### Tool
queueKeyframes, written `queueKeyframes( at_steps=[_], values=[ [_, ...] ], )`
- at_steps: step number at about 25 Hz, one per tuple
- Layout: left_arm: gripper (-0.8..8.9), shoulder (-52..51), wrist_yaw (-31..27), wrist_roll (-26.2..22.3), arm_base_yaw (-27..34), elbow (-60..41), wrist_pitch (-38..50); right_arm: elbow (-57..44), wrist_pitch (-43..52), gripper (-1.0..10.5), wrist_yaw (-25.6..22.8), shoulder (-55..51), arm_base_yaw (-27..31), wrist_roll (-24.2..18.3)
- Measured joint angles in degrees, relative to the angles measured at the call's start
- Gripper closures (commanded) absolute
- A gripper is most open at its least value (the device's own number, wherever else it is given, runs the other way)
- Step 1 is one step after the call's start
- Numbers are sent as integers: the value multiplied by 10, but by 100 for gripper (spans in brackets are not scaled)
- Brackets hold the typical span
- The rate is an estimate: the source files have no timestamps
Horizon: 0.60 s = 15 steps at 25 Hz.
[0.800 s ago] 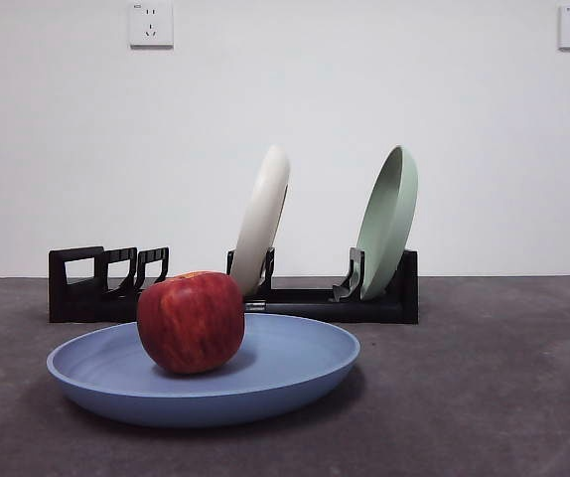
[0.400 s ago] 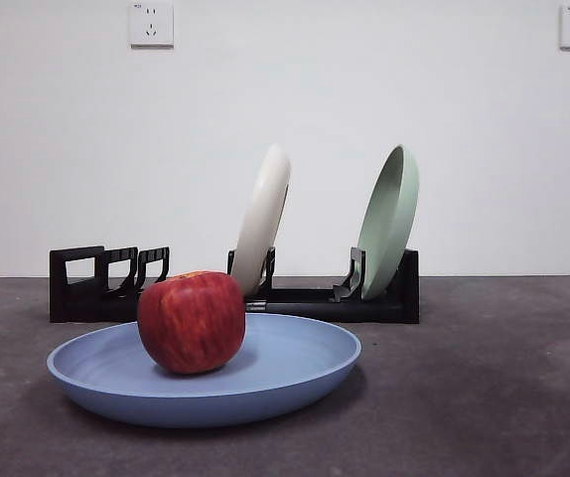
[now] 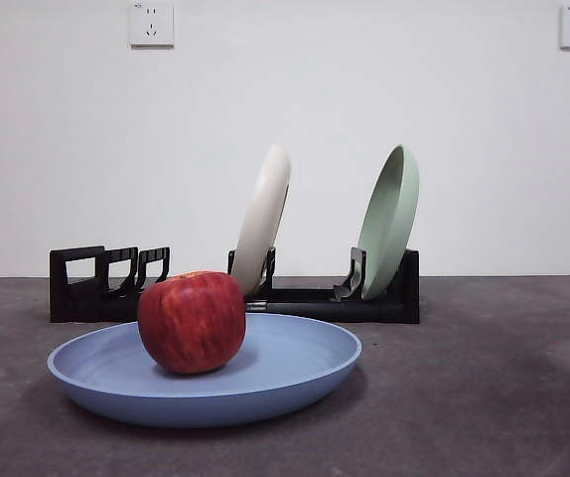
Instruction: Take the blue plate from the plate rack,put the plate on the table,take the apple from the table,put the apple in the plate
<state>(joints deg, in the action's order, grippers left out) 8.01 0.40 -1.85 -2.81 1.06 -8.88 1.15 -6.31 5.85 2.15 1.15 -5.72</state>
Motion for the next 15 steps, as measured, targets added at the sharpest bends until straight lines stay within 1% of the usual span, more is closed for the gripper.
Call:
queueKeyframes(
  at_steps=[3,6,8,15],
  values=[
    [817,0,0,0,0,0,0,0,-29,946,-50,-16,0,7],
    [817,0,0,0,0,0,0,0,-42,946,-97,-16,0,25],
    [817,0,0,0,0,0,0,0,-42,946,-106,-16,0,33],
    [817,0,0,0,0,0,0,0,-42,946,-104,-16,0,43]
  ],
)
